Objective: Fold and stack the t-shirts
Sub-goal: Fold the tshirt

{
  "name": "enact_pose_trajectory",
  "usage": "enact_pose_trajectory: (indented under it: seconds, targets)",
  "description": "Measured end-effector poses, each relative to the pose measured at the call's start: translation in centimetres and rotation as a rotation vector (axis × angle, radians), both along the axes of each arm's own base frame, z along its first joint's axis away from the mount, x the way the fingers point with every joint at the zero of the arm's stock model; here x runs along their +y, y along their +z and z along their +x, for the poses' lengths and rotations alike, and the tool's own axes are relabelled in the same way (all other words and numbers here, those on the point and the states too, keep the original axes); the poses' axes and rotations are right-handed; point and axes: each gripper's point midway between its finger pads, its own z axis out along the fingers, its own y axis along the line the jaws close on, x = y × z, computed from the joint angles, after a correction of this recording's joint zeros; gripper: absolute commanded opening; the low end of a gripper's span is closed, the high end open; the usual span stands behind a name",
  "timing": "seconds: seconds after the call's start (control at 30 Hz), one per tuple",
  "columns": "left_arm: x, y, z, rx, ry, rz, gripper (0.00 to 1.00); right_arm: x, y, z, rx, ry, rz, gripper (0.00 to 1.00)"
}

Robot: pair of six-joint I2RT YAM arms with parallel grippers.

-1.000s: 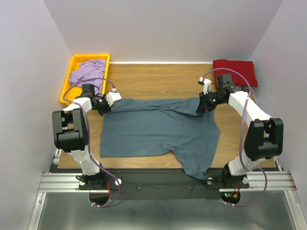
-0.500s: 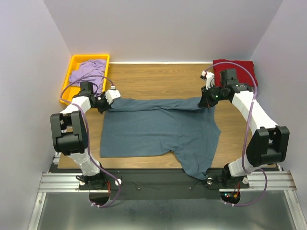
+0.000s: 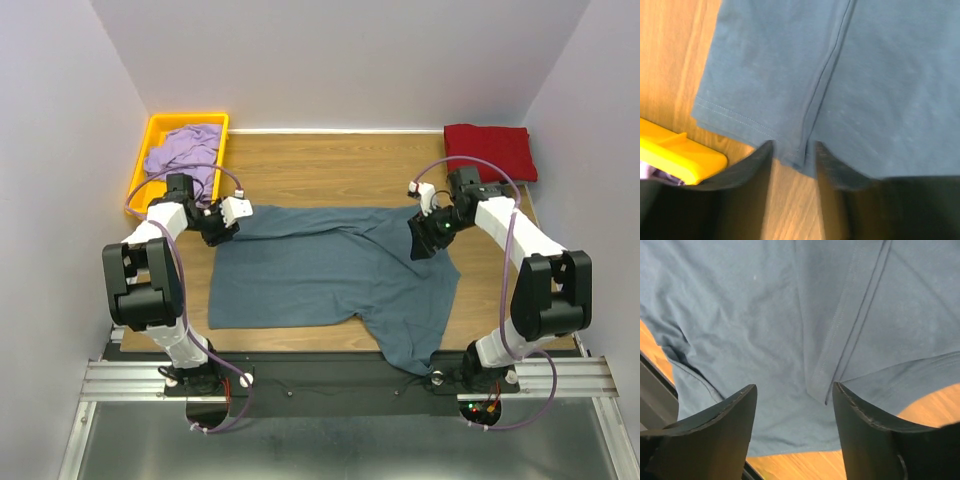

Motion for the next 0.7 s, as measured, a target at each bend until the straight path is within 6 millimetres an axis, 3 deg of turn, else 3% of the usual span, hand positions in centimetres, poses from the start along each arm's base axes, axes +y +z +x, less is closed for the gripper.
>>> enact_pose_trajectory:
  seconds: [0.1, 0.2, 0.27, 0.37, 0.5, 0.6, 0.7]
  targets:
    - [-0.7, 2.0, -0.1, -0.018, -0.022, -0.023, 0.56, 0.1, 1.5, 0.8, -0.032, 0.018, -0.007, 0.66]
    - [-2.3, 4.2, 0.9, -0.066, -0.055, -0.043, 0.56, 0.4, 3.6, 3.3, -0.098, 0.014, 0.0, 0.61]
    - [-4.3, 5.4, 1.6, -0.093, -0.088, -0.067, 0.56, 0.6, 3.8, 5.4, -0.117, 0.008, 0.003, 0.6]
    - [-7.7, 5.8, 1.6, -0.098, -0.135, -0.101, 0.56, 0.8, 2.1, 7.1, -0.076, -0.014, -0.001, 0.57]
    - [-12.8, 4.9, 1.0, -0.058, -0.206, -0.148, 0.55, 0.8, -2.5, 7.7, 0.053, -0.047, -0.022, 0.55]
    - [-15.1, 4.0, 0.8, -0.024, -0.23, -0.171, 0.55, 1.2, -4.5, 7.6, 0.107, -0.058, -0.032, 0.55]
    - [-15.8, 3.3, 1.1, -0.003, -0.215, -0.187, 0.55, 1.9, -5.1, 7.8, 0.119, -0.06, -0.033, 0.55]
